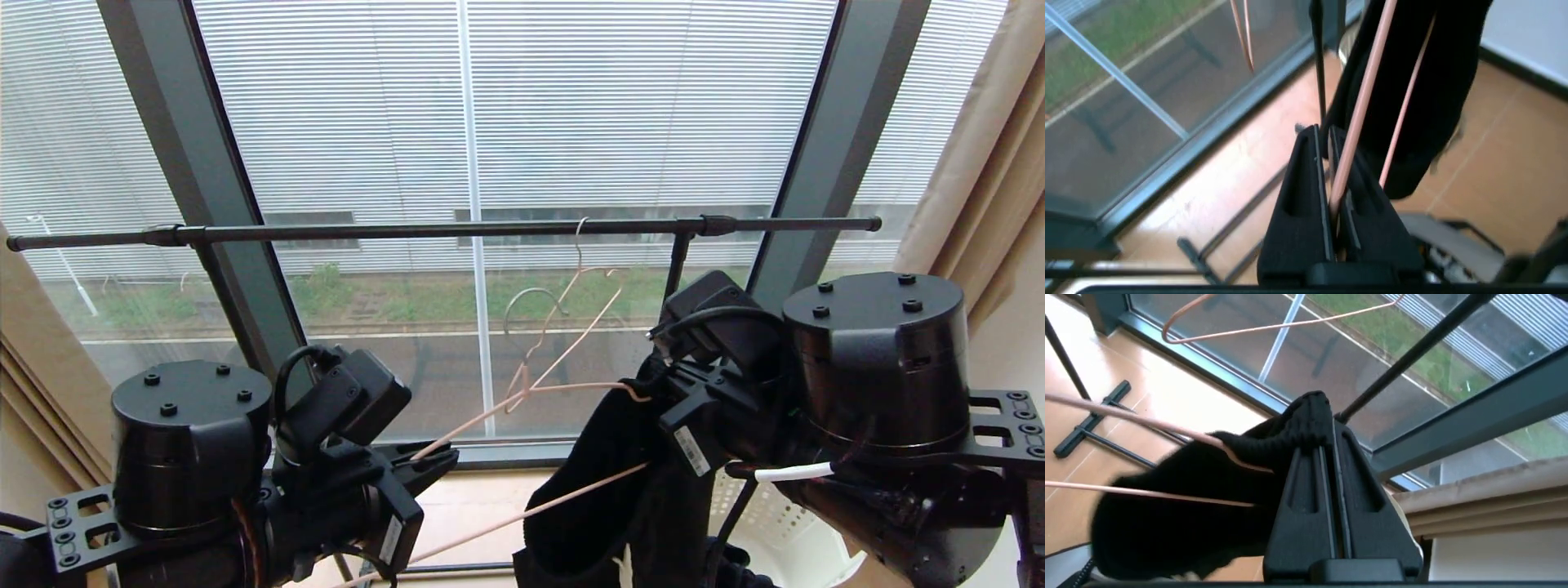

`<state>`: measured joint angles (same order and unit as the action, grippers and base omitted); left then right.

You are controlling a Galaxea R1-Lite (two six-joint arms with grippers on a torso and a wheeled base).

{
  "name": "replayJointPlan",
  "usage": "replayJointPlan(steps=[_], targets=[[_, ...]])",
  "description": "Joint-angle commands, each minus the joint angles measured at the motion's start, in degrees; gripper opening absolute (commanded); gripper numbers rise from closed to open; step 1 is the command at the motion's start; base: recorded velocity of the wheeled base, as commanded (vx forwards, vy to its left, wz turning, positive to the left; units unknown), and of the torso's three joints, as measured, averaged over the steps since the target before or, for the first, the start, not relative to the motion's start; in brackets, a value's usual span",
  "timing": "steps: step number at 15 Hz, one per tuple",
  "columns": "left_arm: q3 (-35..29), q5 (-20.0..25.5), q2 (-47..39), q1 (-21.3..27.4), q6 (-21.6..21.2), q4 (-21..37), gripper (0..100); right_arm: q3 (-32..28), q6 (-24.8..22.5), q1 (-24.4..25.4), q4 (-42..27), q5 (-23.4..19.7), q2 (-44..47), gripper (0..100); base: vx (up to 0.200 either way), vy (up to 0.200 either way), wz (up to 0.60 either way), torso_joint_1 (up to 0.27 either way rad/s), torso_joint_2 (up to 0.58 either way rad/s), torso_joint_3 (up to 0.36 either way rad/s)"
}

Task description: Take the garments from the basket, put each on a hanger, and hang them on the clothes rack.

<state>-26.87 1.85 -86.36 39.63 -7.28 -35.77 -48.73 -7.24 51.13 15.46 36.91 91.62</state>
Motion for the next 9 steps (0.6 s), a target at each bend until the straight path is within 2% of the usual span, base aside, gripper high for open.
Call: replayJointPlan(steps=[1, 6, 9], targets=[[-0.91, -0.01, -0.92, 0.27, -0.02, -0.88, 0, -3.48, 0.12, 2.93, -1.22, 0.53, 3.21, 0, 0.000, 0.000, 0.00, 0.000, 0.00, 0.000], [0.33, 0.08, -1.62, 2.29, -0.28, -1.50, 0, -9.37, 2.93, 7.14, -1.75, 0.62, 7.60, 0, 0.000, 0.000, 0.00, 0.000, 0.00, 0.000], [1.20, 0.08, -1.88, 2.56, -0.37, -3.17, 0, -10.60, 5.04, 8.29, -1.31, 0.53, 7.52, 0, 0.000, 0.000, 0.00, 0.000, 0.00, 0.000]])
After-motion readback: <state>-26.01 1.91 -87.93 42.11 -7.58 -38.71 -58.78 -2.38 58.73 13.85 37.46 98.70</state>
